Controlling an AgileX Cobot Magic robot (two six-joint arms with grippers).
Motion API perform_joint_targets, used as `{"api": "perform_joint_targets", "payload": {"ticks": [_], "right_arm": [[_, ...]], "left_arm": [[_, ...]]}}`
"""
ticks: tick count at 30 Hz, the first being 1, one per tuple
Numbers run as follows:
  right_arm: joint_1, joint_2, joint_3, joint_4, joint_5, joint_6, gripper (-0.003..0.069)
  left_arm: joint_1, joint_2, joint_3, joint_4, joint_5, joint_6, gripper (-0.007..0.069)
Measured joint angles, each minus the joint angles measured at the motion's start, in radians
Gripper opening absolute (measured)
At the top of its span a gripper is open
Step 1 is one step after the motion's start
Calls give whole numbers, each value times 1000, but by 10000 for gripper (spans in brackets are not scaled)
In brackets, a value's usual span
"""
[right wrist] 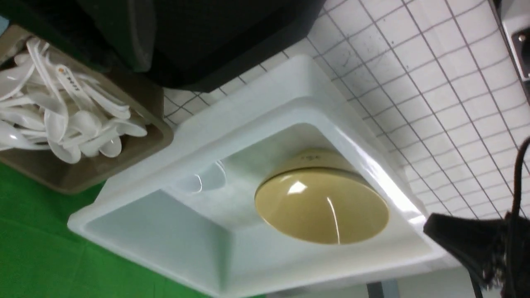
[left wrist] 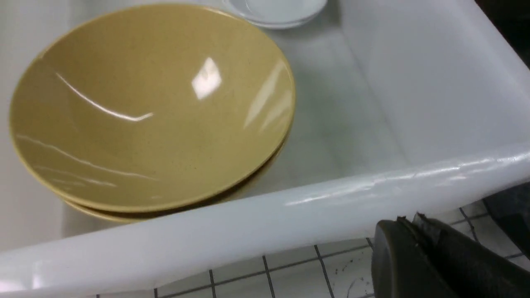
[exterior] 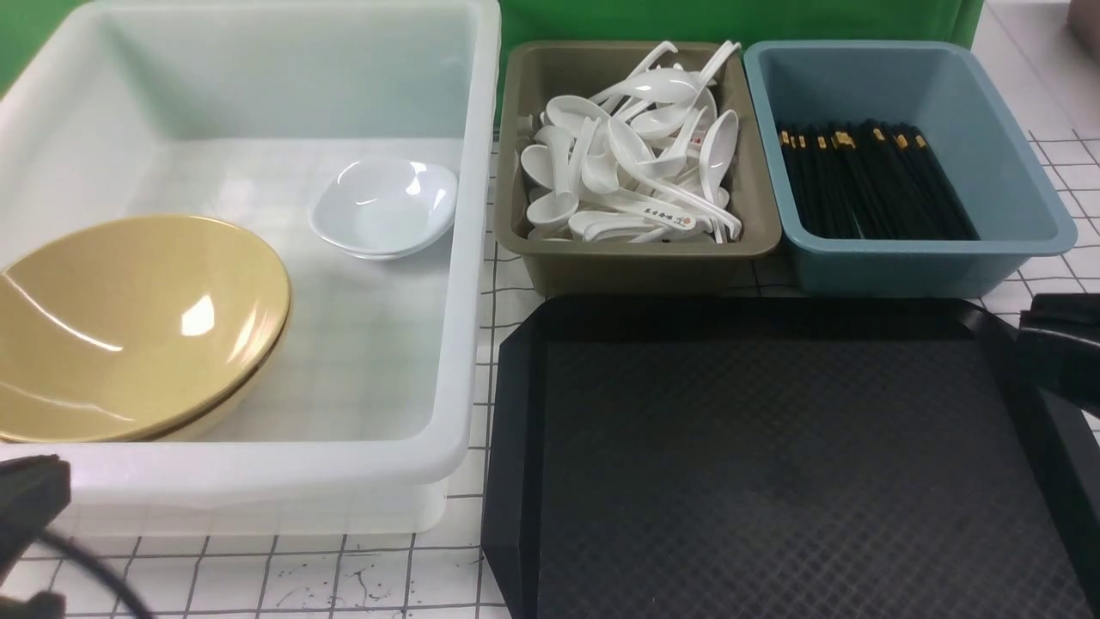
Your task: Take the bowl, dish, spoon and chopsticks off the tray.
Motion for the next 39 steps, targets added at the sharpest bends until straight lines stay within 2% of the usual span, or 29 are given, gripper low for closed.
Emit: {"api": "perform_joint_targets", "payload": {"ticks": [5, 28, 32, 34, 37, 38, 39], "right_arm": [[0, -2, 16, 10, -34, 0, 99], [0, 3, 17, 9, -42, 0, 123], [-1, -19, 49, -27, -76, -1, 123], [-15, -54, 95, -47, -102, -1, 108], [-119, -138, 215, -69, -165, -1, 40], [-169, -169, 257, -72, -183, 0, 36], [-180, -175, 265, -71, -187, 0, 36]], "left_arm": [[0, -163, 120, 5, -119, 8, -6], [0, -219, 176, 6, -114, 14, -6], [0, -219, 176, 6, -114, 15, -6], [0, -219, 176, 6, -114, 15, -6], [0, -219, 176, 6, -114, 15, -6], [0, -219, 176, 6, -114, 15, -6], [0, -219, 177, 6, -114, 15, -6]]}}
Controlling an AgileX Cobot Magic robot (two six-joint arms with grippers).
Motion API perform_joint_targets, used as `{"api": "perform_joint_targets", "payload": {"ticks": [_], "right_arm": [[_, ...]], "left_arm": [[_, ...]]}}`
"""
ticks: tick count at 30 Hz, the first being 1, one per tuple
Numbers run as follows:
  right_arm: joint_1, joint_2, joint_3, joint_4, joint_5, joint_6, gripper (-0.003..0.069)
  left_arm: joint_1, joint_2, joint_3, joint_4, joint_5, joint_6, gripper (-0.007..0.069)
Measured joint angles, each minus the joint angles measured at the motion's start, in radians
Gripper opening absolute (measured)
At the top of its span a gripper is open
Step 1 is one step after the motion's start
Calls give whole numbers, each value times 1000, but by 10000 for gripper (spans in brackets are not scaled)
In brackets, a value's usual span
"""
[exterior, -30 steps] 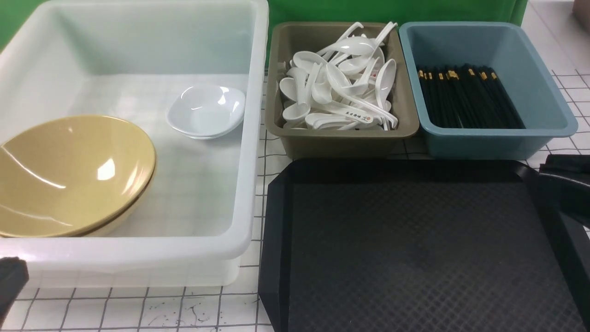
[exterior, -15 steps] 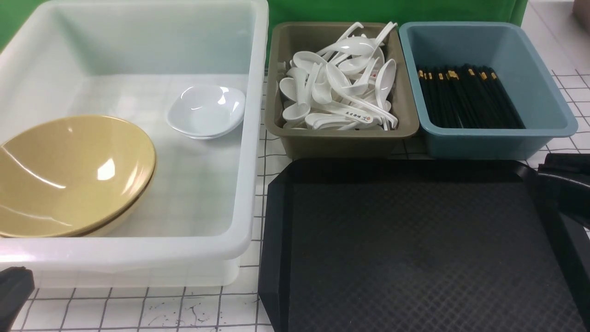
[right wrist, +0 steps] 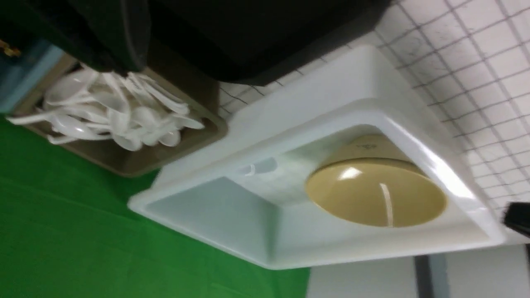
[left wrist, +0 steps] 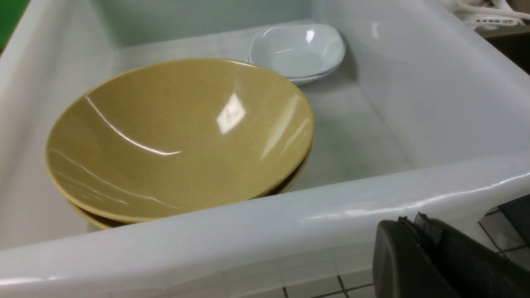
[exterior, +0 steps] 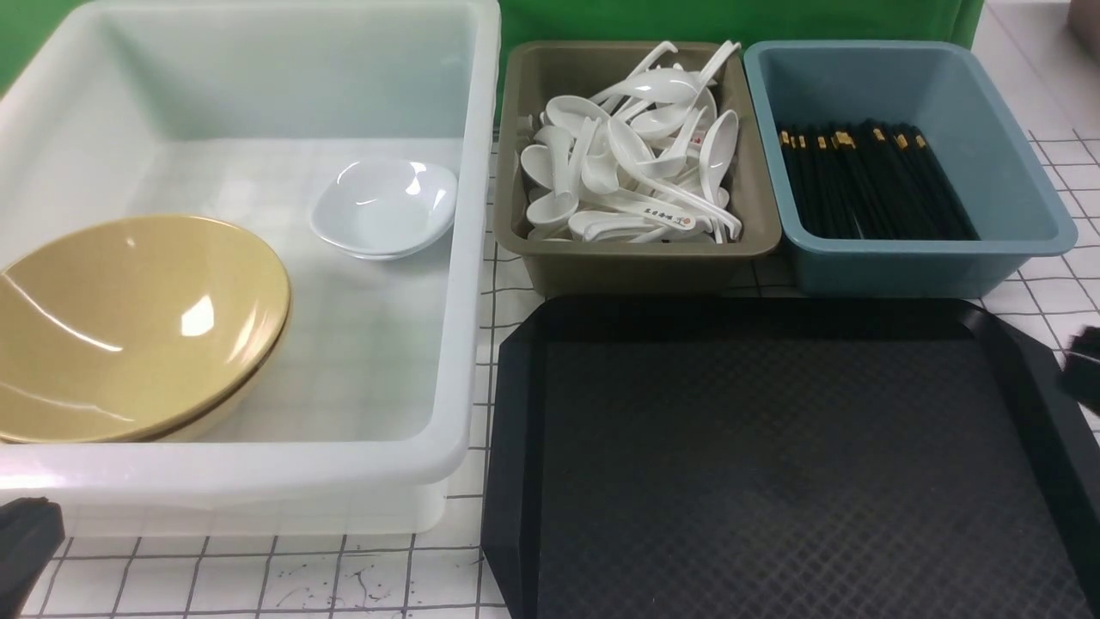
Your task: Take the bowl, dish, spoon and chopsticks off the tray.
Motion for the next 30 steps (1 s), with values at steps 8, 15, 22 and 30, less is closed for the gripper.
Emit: {"api": "perform_joint_targets", "payload": {"ticks": [8, 15, 22, 30], "right_arm": [[-507, -280, 333, -5, -53, 33, 35], [-689, -425, 522, -5, -51, 104, 34], [-696, -439, 554, -2, -17, 145, 34], [-696, -439, 554, -1, -13, 138, 34]], "left_arm": [[0, 0, 0, 0, 0, 0, -6], [0, 0, 2, 0, -1, 1, -6], [0, 0, 4, 0, -1, 1, -6], [0, 0, 4, 0, -1, 4, -6]]}}
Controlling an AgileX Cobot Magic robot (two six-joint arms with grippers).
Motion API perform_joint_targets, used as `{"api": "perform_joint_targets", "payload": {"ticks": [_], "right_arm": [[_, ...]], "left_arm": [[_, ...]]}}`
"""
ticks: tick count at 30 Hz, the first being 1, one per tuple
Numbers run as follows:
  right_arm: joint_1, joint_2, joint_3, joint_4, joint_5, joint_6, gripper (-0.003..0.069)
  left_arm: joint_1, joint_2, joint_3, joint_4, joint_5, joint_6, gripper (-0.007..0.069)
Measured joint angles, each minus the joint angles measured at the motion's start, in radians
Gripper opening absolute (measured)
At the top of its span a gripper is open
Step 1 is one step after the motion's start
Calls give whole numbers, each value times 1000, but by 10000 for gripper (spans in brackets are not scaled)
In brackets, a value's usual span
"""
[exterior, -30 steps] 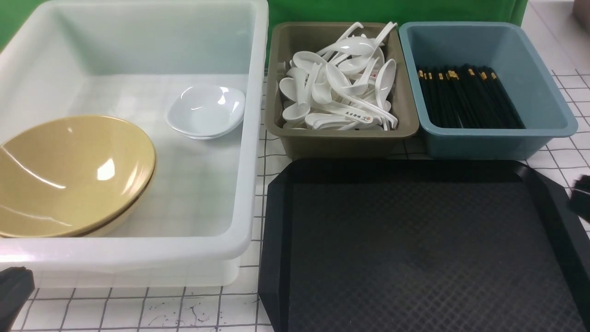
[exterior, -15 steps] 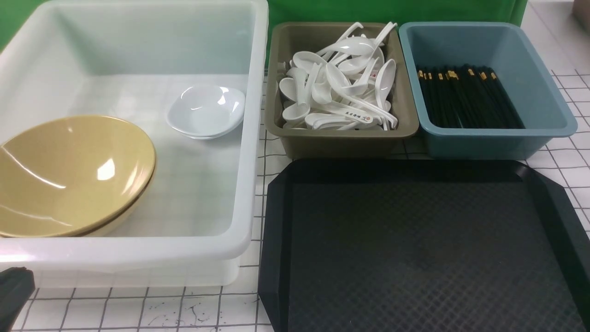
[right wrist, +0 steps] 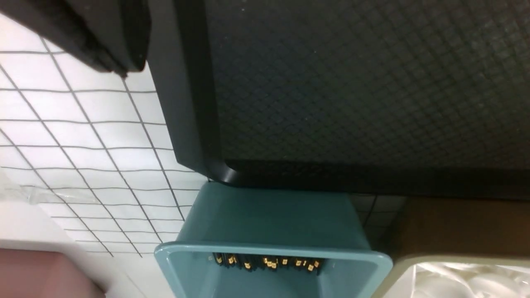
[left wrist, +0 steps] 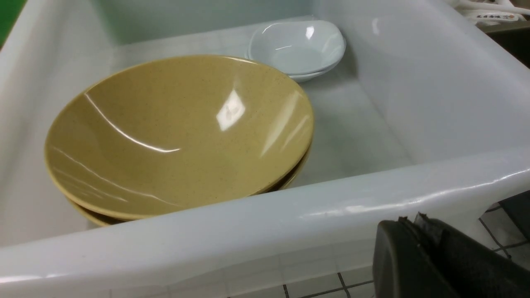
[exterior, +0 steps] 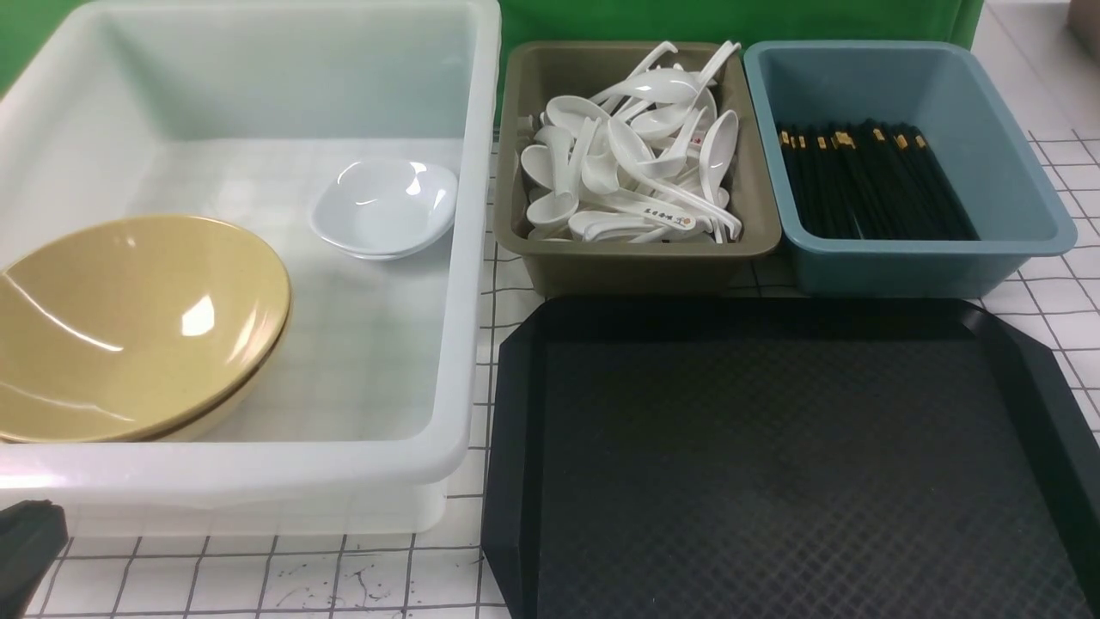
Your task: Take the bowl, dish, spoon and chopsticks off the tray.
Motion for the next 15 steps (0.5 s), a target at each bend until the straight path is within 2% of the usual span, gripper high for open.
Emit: {"api": "perform_joint_targets", "payload": {"ticks": [15], "right_arm": [[0, 0, 0, 0, 0, 0, 40]], "left_arm": [[0, 0, 0, 0, 0, 0, -6]]}}
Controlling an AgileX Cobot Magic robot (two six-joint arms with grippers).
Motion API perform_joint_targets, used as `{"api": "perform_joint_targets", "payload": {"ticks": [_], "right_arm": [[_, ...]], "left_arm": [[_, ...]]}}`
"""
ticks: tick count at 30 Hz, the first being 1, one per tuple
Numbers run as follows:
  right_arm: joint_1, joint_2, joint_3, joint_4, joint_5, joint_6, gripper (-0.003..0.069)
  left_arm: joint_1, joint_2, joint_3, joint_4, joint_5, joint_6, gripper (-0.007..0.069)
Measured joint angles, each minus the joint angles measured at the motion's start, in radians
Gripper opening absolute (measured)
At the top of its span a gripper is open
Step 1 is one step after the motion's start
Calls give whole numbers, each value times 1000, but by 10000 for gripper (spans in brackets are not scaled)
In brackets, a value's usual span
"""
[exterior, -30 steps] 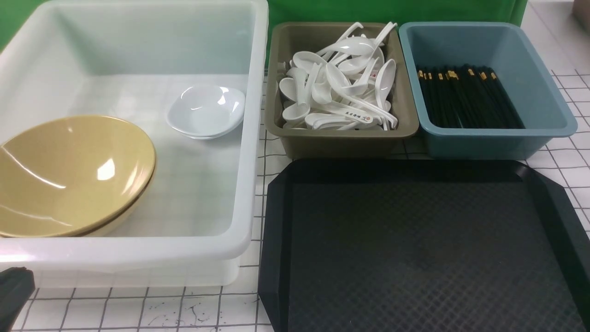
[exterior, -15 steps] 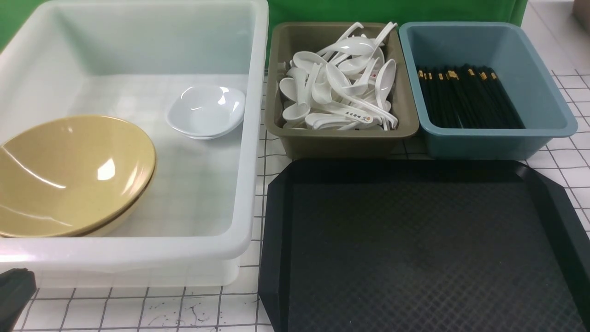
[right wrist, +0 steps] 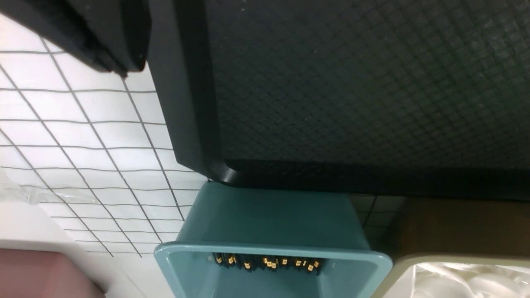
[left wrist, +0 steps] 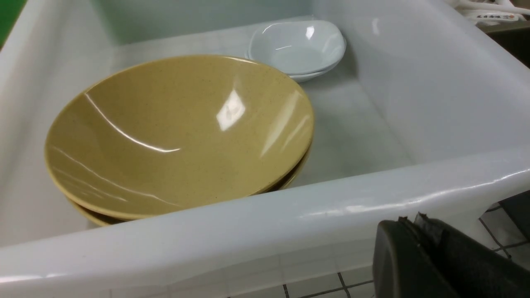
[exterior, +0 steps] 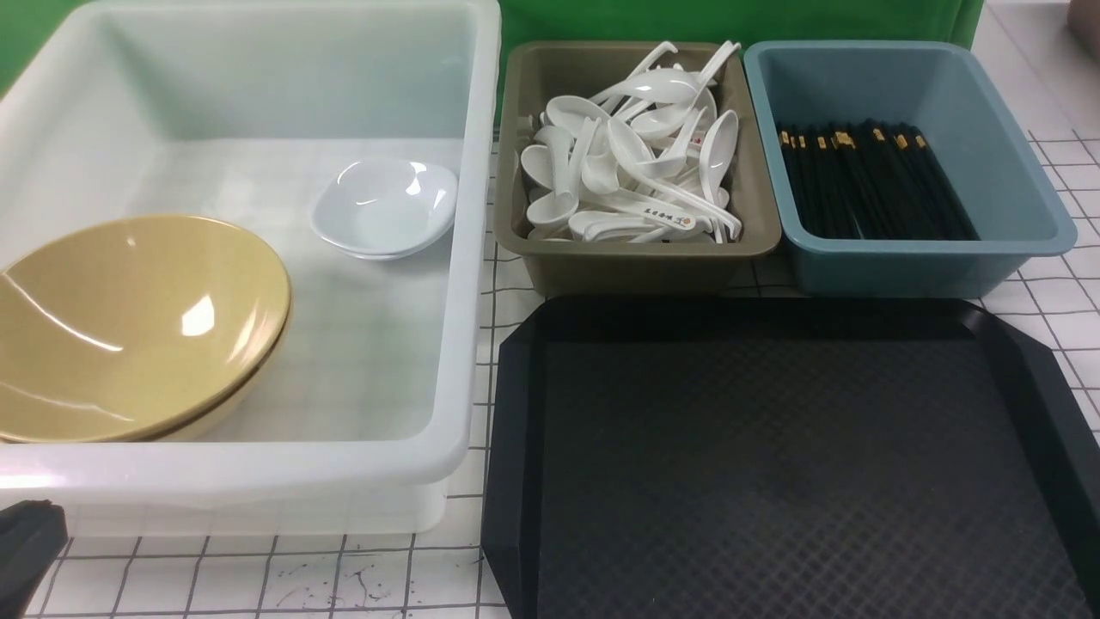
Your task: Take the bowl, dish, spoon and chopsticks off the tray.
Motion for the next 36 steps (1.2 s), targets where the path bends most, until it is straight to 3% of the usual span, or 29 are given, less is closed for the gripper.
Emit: {"api": "perform_joint_targets", "payload": {"ticks": [7, 11, 16, 18, 22, 26, 33, 36], "right_arm": [[0, 0, 0, 0, 0, 0, 43], [0, 0, 0, 0, 0, 0, 45], [0, 0, 0, 0, 0, 0, 47], [0, 0, 0, 0, 0, 0, 47], [0, 0, 0, 0, 0, 0, 47], [0, 0, 0, 0, 1, 0, 53], [0, 0, 0, 0, 1, 0, 61], [0, 0, 0, 0, 1, 0, 65]], "left_arm": [[0, 0, 2, -1, -3, 0, -6], [0, -2, 50, -6, -84, 0, -6], [0, -42, 182, 23, -359, -23, -6], [1, -80, 250, 43, -524, -76, -6], [19, -149, 363, 108, -706, -154, -6], [38, -158, 407, 130, -707, -213, -6], [38, -159, 409, 139, -422, -270, -6], [38, -159, 409, 140, -404, -270, -6]]}}
